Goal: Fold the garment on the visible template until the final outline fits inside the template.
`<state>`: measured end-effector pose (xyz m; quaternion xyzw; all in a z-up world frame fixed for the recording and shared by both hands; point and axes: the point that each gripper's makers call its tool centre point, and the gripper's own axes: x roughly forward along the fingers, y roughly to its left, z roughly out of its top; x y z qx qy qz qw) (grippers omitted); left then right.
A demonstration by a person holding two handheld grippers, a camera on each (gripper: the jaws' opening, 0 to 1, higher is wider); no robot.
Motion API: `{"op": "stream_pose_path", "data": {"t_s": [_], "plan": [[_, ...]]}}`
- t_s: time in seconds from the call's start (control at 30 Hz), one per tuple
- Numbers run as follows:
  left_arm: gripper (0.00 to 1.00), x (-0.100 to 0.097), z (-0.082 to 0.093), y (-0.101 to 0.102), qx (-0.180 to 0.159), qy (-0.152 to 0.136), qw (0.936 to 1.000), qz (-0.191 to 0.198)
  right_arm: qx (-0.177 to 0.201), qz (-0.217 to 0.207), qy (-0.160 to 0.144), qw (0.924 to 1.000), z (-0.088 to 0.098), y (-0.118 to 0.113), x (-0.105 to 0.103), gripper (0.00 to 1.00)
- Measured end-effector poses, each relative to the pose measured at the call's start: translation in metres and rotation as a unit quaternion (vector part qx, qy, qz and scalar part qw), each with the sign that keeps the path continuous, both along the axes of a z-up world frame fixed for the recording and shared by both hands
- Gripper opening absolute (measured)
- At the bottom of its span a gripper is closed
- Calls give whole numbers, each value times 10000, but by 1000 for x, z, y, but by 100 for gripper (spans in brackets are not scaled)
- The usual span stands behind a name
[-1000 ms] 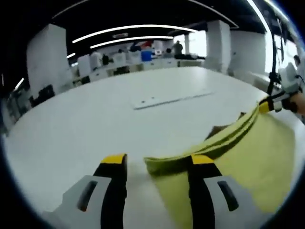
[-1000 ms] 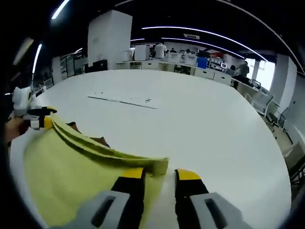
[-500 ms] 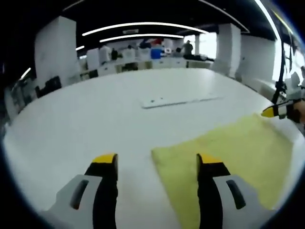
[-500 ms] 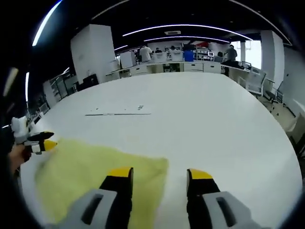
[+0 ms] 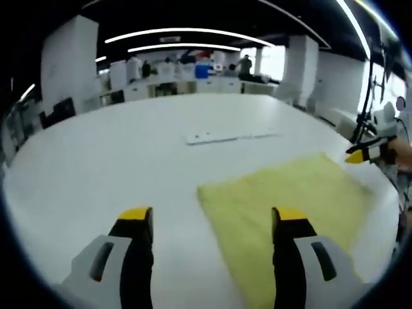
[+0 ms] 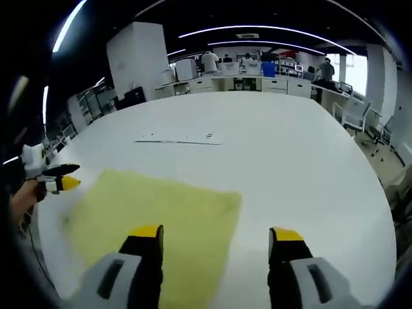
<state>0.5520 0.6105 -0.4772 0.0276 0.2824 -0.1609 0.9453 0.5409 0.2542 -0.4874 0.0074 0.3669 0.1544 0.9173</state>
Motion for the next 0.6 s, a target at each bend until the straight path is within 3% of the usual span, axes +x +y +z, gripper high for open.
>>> {"op": "stream_pose_path", "data": {"t_s": [0.17,0.33,0.53,0.6], "plan": [[71,-20,1,2,30,40,9999,-99,334,23,152,9993,3,3,-17,63],[67,-42,-4,0,19,207,9995,-237,239,115,259,9993,-2,2,-36,61],[58,-63,-11,4,-31,321,9994,-101,263,-8,359,9990,-6,-5,-54,49],[54,-67,-13,4,-204,333,9992,15,243,-97,398,9989,-8,-8,-61,44]]}}
